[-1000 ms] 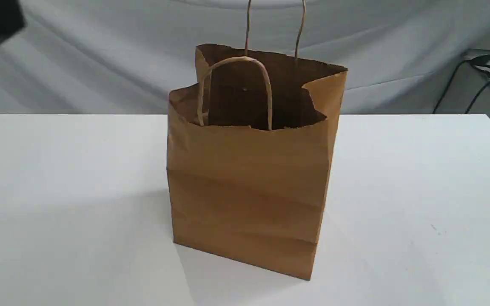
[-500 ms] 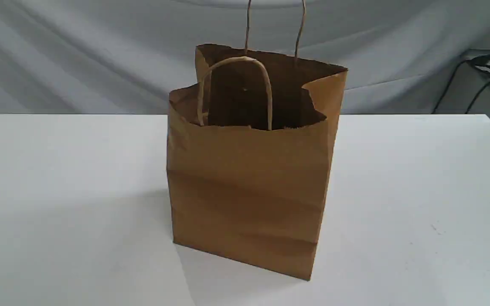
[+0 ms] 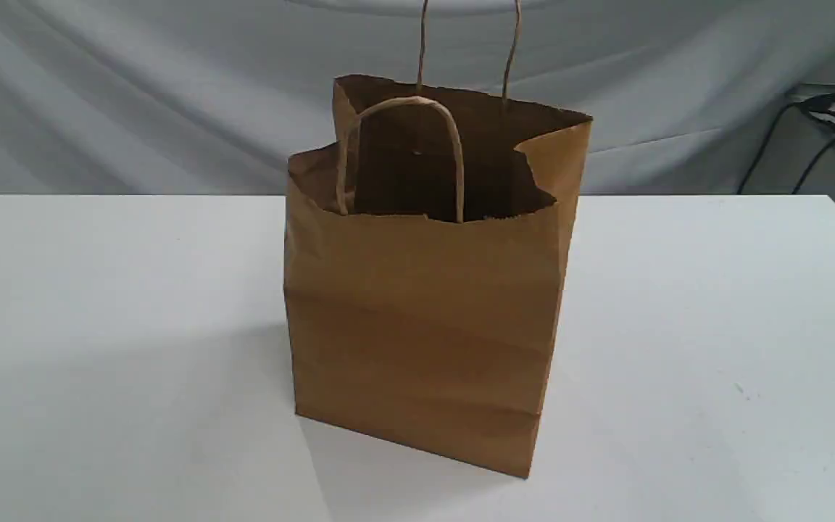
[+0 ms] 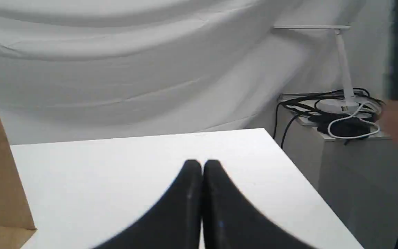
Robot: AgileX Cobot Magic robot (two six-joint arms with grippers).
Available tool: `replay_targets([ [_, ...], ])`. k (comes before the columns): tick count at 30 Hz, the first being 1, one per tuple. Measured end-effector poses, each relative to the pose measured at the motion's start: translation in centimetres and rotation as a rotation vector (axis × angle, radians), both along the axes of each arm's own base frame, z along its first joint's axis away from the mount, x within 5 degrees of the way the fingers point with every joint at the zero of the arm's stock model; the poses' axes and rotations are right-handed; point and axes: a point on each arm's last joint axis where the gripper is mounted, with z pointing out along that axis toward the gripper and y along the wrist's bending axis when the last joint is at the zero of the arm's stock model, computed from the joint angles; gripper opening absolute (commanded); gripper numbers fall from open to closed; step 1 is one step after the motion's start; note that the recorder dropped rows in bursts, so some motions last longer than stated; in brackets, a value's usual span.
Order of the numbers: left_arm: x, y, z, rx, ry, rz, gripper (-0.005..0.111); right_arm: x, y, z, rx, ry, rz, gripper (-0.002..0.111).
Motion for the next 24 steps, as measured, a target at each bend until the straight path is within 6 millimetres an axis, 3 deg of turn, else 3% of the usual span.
replay_targets([
  [7,-0.4,0.1,-0.4,-0.03,-0.027,0.003,0.0,0.0,0.0,0.0,0.0,0.0,0.0,0.0],
  [17,-1.5,-0.2,3.4,-0.025,-0.147,-0.023,0.0,0.0,0.0,0.0,0.0,-0.002,0.0,0.0],
  [24,-1.6,-0.8,3.7,0.065,-0.16,-0.071,0.0,0.0,0.0,0.0,0.0,-0.002,0.0,0.0],
])
